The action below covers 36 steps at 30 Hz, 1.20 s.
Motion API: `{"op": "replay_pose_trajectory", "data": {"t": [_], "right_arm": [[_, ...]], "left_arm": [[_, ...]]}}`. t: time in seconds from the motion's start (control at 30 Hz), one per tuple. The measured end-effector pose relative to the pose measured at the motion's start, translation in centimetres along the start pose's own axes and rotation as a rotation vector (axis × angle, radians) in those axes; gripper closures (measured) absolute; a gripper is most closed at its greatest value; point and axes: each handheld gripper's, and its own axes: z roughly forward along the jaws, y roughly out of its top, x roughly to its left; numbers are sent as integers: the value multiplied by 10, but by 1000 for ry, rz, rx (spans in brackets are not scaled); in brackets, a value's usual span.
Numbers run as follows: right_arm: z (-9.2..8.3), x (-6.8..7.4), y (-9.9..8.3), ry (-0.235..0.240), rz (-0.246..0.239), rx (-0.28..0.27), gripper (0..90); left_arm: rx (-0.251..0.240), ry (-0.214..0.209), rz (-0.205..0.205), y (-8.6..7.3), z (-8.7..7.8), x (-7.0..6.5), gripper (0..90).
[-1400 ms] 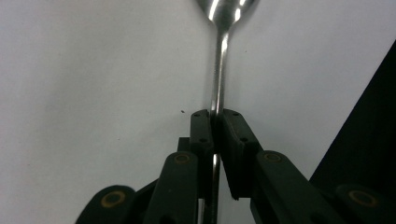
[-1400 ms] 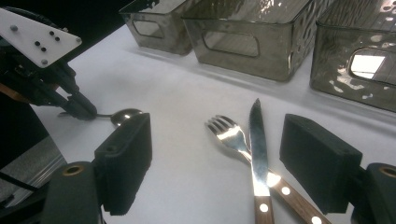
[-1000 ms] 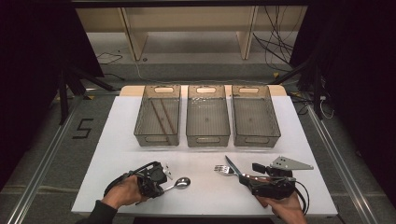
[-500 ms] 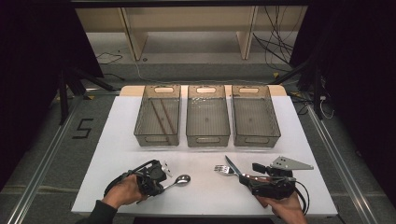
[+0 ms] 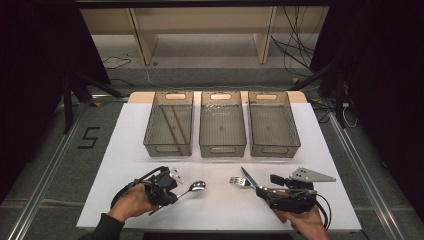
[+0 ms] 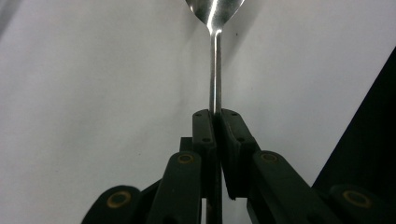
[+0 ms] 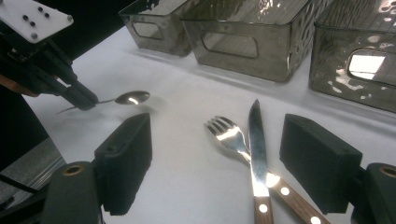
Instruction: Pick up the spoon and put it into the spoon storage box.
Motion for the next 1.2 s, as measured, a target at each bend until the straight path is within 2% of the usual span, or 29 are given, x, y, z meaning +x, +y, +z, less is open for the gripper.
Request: {"op": "replay_pose_trajectory", "data": {"t": [0.27, 0.5, 0.73, 0.87, 1.2], "right_arm": [[0, 0, 0, 0, 0, -2, 260], [0, 0, 0, 1, 2, -4, 260], [-1, 0, 0, 2, 2, -7, 259], [-2, -1, 0, 2, 4, -8, 259], [-1, 0, 0, 7, 3, -6, 260]], "left_arm": [[-59, 10, -34, 12, -14, 8, 847], [-144, 3, -60, 33, -26, 17, 847], [-234, 21, -111, 55, -36, 30, 847], [-292, 15, -133, 64, -42, 37, 847], [-383, 17, -147, 98, -50, 50, 847]]}}
